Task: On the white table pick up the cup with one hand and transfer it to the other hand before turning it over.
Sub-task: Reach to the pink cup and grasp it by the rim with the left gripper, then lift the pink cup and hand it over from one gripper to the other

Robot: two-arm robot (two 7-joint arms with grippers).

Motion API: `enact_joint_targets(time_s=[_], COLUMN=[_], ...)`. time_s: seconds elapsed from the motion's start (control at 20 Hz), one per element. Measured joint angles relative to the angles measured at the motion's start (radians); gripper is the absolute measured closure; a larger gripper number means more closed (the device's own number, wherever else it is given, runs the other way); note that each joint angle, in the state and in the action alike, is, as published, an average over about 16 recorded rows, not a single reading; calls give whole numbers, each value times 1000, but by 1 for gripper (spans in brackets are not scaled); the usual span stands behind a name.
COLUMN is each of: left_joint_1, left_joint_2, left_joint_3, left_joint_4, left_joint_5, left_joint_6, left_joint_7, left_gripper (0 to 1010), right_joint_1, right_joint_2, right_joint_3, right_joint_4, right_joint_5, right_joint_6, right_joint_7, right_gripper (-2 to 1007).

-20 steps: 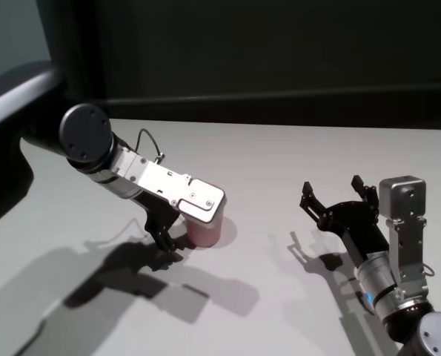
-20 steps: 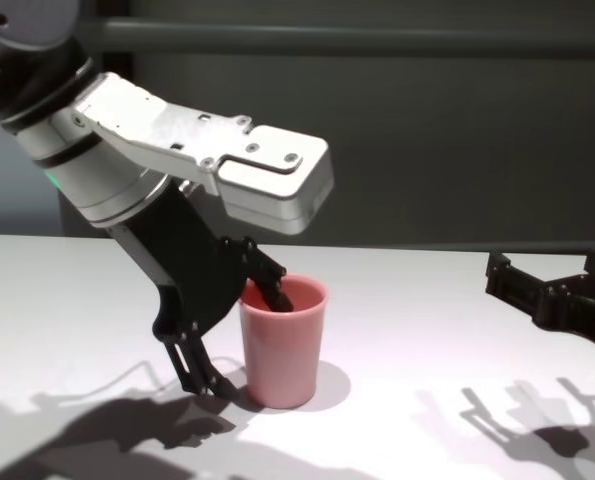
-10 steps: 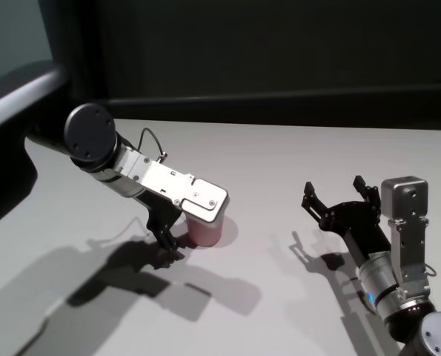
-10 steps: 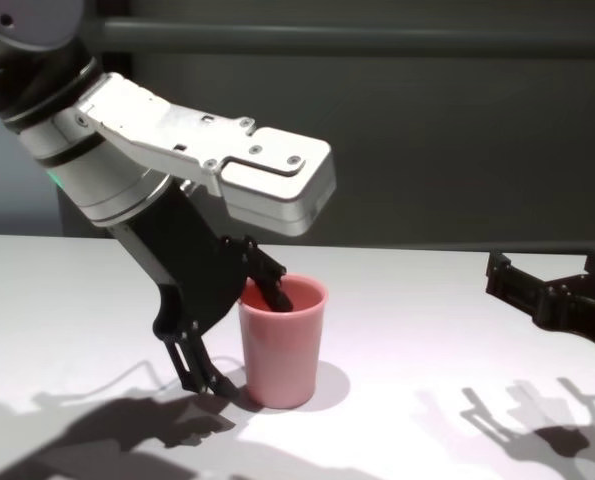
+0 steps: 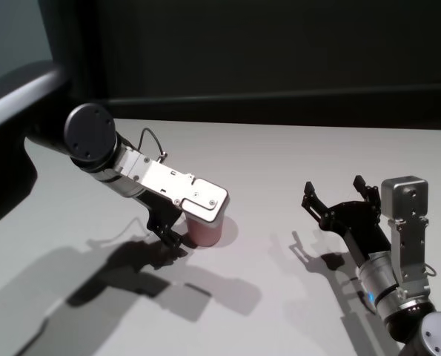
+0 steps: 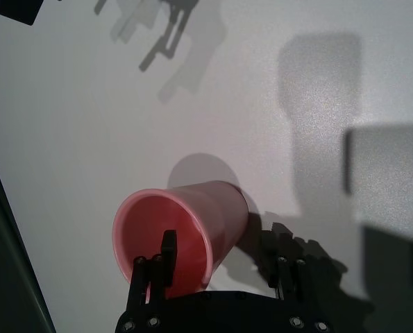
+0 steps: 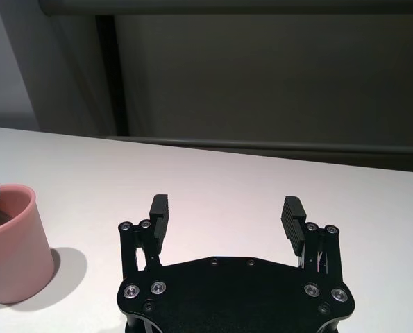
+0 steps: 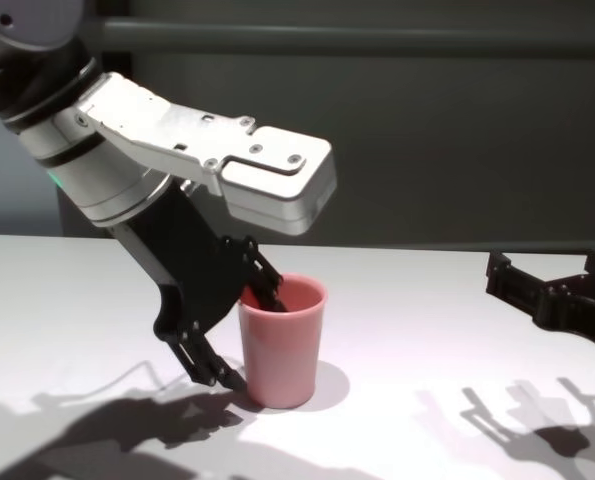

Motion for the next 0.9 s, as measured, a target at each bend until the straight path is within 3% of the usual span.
enact_joint_targets(time_s=[0.9], left_joint_1=[2], left_joint_2=[1], left_joint_3=[-2], left_joint_4=[-2], left_joint_5=[-1], left_joint_6=[2], left_joint_7=[-1], left_gripper=[791], right_joint_1=[0], right_joint_2=[0], right_joint_3=[0], right_joint_4=[0], right_joint_5=[0], right_joint_6=[0], right_joint_7=[0], right_gripper=[5])
